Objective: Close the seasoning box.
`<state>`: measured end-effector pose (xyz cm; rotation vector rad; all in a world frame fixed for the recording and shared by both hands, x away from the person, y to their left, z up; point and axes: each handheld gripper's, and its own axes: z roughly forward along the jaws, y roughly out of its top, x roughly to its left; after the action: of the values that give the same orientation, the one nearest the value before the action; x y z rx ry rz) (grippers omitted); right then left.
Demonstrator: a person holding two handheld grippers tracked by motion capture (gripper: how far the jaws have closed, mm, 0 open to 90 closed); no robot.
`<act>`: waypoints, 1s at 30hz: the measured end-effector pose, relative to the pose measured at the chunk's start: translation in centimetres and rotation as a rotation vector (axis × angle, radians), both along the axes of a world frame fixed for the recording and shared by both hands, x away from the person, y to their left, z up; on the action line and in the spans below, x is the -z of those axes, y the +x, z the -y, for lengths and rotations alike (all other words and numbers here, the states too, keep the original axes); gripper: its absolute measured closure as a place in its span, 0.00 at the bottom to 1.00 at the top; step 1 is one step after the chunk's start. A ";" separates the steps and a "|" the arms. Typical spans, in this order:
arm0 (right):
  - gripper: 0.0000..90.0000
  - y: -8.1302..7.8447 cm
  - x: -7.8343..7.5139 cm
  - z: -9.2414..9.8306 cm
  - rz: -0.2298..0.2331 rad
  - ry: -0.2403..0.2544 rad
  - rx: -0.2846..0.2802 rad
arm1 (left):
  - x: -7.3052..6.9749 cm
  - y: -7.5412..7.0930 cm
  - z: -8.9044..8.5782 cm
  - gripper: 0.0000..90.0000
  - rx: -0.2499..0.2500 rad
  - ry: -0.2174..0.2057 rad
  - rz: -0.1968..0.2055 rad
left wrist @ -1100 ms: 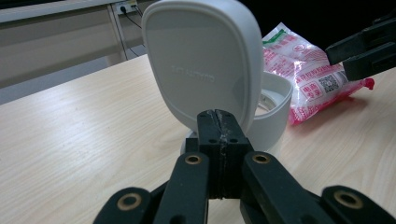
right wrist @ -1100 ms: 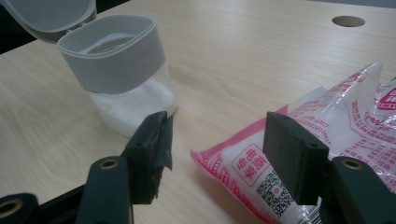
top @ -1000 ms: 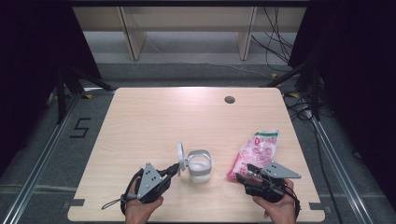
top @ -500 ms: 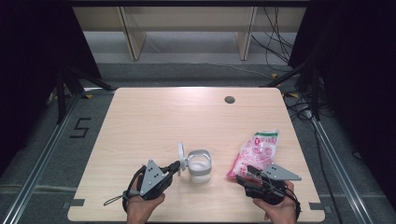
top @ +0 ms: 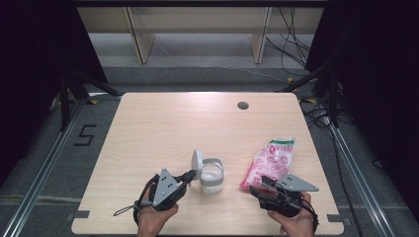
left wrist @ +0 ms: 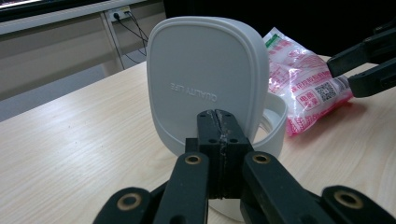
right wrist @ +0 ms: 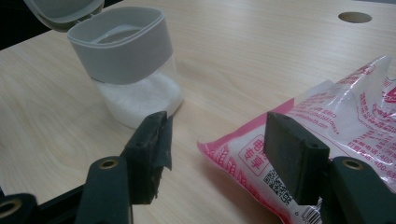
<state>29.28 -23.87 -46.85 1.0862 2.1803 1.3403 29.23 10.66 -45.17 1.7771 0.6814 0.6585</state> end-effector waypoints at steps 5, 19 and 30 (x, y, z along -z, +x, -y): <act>0.45 -0.2 0.0 -0.2 -0.033 0.022 0.014 | -0.2 -0.1 0.5 0.98 0.018 0.008 0.019; 0.45 0.0 0.1 -0.1 -0.005 0.018 -0.001 | -0.2 -0.6 -0.2 0.66 0.033 -0.072 -0.012; 0.44 -0.1 0.0 -0.1 -0.014 0.022 0.002 | 0.9 -0.6 -0.6 0.35 0.005 -0.107 -0.090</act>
<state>29.17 -23.78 -46.89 1.1082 2.1791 1.3629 28.65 11.21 -46.09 1.7170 0.7596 0.5319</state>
